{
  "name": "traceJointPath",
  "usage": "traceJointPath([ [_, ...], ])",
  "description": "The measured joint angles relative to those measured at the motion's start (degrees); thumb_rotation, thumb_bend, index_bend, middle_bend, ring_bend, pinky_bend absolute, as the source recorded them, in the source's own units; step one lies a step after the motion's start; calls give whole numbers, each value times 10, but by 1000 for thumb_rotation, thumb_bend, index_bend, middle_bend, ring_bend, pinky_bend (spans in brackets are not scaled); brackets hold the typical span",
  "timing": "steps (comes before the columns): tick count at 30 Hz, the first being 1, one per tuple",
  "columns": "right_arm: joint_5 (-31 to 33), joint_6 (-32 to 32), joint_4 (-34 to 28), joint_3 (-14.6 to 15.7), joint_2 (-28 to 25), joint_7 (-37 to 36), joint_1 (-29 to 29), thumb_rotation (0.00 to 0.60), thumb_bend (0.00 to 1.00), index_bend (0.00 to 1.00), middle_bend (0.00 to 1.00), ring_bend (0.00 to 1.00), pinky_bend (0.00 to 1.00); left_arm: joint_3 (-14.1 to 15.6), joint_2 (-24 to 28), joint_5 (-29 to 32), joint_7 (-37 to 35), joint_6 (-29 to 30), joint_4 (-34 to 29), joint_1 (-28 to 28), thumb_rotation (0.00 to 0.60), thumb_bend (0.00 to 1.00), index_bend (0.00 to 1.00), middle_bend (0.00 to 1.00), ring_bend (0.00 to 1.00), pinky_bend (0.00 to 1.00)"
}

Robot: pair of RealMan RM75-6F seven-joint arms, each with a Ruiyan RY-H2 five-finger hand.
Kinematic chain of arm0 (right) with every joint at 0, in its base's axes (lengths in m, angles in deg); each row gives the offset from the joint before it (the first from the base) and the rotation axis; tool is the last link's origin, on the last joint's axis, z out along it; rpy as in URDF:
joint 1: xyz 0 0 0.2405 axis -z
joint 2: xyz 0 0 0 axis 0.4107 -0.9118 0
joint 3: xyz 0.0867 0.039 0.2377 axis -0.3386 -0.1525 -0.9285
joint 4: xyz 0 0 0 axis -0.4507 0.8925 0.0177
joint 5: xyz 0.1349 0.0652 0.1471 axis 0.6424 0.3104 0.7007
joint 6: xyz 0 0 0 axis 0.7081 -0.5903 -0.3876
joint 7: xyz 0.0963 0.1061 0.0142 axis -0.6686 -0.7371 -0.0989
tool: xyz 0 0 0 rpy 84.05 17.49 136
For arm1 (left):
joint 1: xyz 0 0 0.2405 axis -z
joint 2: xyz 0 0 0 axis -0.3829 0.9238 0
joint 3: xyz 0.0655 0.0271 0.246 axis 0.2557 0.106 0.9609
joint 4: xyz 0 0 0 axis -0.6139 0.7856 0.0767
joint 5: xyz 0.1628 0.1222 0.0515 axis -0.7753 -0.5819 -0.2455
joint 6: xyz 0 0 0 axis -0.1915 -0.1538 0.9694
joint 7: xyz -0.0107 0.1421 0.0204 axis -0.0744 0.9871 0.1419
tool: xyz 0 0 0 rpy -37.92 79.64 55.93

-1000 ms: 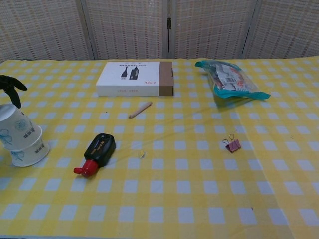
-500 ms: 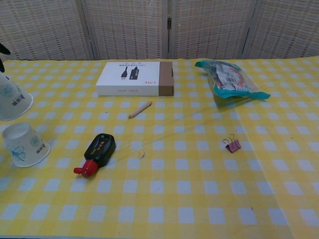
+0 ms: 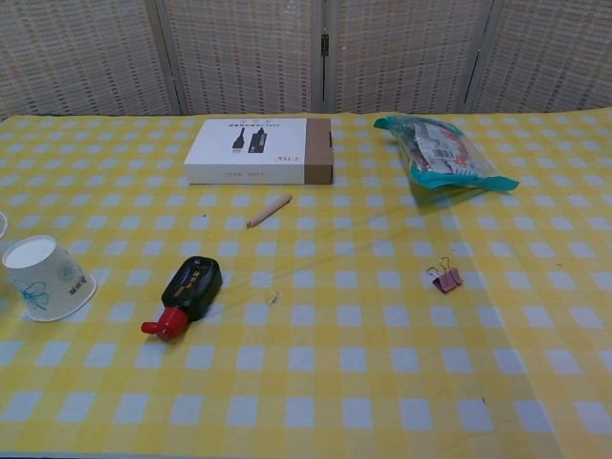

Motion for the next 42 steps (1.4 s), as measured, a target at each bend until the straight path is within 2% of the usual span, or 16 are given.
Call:
traceJointPath([
  [14, 6, 2, -2, 0, 0, -1, 2, 600, 364, 41, 50, 129, 62, 15, -89, 4, 14, -30, 80, 1, 600, 392, 427, 153, 145, 35],
  [23, 10, 2, 1, 0, 2, -2, 4, 600, 364, 41, 50, 128, 62, 15, -114, 7, 27, -32, 104, 5, 600, 391, 413, 153, 144, 34],
  [26, 10, 2, 1, 0, 2, -2, 4, 600, 364, 41, 50, 128, 62, 14, -119, 13, 32, -35, 106, 5, 600, 390, 384, 153, 140, 32],
  [37, 11, 5, 1, 0, 3, -1, 3, 600, 365, 41, 50, 130, 62, 12, -123, 9, 28, -26, 106, 4, 600, 387, 169, 143, 116, 22],
  [42, 13, 9, 2, 1, 3, 0, 3, 600, 365, 41, 55, 134, 62, 7, -111, 4, 0, 7, 94, -12, 600, 388, 154, 141, 115, 22],
])
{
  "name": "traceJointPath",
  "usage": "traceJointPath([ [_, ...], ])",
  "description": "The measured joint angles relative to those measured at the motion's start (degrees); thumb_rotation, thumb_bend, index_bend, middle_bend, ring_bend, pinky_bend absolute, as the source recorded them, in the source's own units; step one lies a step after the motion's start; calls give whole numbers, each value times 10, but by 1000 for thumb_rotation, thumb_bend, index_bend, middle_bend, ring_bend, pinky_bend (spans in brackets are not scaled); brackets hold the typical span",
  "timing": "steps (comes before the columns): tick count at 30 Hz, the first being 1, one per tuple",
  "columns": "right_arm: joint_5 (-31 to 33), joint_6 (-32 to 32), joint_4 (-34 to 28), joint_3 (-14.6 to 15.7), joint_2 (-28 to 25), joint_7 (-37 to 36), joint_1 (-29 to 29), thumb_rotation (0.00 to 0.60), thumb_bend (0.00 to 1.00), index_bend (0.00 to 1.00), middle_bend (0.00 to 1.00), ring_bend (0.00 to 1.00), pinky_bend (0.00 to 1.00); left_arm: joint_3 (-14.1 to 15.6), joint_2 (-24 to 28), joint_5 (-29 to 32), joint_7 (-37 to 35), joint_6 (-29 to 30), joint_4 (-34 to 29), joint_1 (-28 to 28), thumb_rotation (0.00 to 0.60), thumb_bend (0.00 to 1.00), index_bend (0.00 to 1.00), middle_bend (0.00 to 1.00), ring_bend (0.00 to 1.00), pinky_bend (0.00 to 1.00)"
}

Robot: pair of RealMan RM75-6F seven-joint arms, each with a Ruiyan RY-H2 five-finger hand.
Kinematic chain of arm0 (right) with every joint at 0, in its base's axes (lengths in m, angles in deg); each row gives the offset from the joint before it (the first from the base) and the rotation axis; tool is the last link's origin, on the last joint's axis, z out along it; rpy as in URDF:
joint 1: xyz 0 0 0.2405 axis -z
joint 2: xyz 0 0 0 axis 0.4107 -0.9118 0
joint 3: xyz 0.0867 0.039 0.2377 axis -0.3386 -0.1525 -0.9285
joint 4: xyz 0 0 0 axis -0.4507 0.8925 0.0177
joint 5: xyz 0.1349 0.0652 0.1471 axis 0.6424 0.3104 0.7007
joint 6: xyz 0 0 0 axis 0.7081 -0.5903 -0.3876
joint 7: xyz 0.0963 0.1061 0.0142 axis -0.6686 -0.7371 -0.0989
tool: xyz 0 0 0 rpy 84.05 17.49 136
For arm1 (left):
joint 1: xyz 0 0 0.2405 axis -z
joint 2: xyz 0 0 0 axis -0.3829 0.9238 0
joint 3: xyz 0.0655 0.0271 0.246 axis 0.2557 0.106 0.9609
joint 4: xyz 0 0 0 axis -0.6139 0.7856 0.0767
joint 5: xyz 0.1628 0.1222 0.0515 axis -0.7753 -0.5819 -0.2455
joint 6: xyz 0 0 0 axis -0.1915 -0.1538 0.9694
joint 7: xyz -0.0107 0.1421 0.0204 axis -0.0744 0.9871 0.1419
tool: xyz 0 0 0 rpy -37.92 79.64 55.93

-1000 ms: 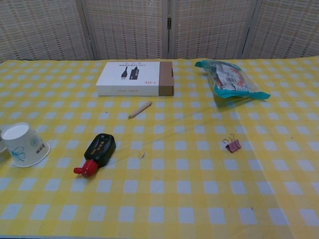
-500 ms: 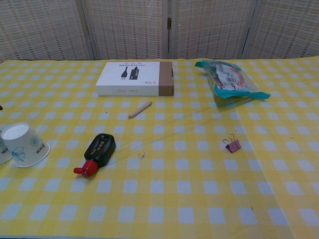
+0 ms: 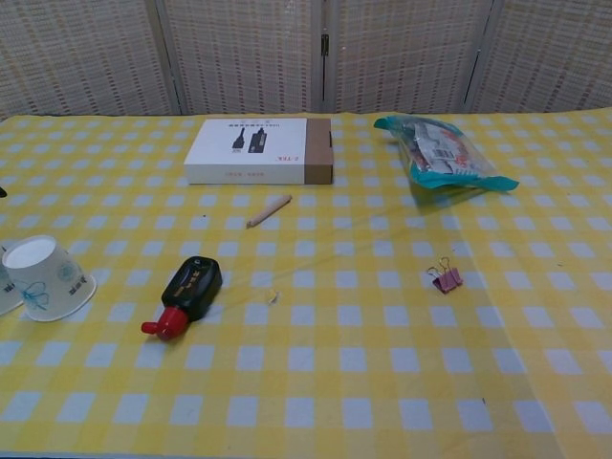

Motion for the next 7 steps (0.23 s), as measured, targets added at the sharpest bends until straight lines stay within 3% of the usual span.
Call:
traceJointPath([
  [7, 2, 25, 2, 6, 5, -3, -8, 600, 364, 42, 57, 134, 62, -14, -4, -8, -22, 111, 7, -46, 600, 391, 155, 139, 113, 21],
])
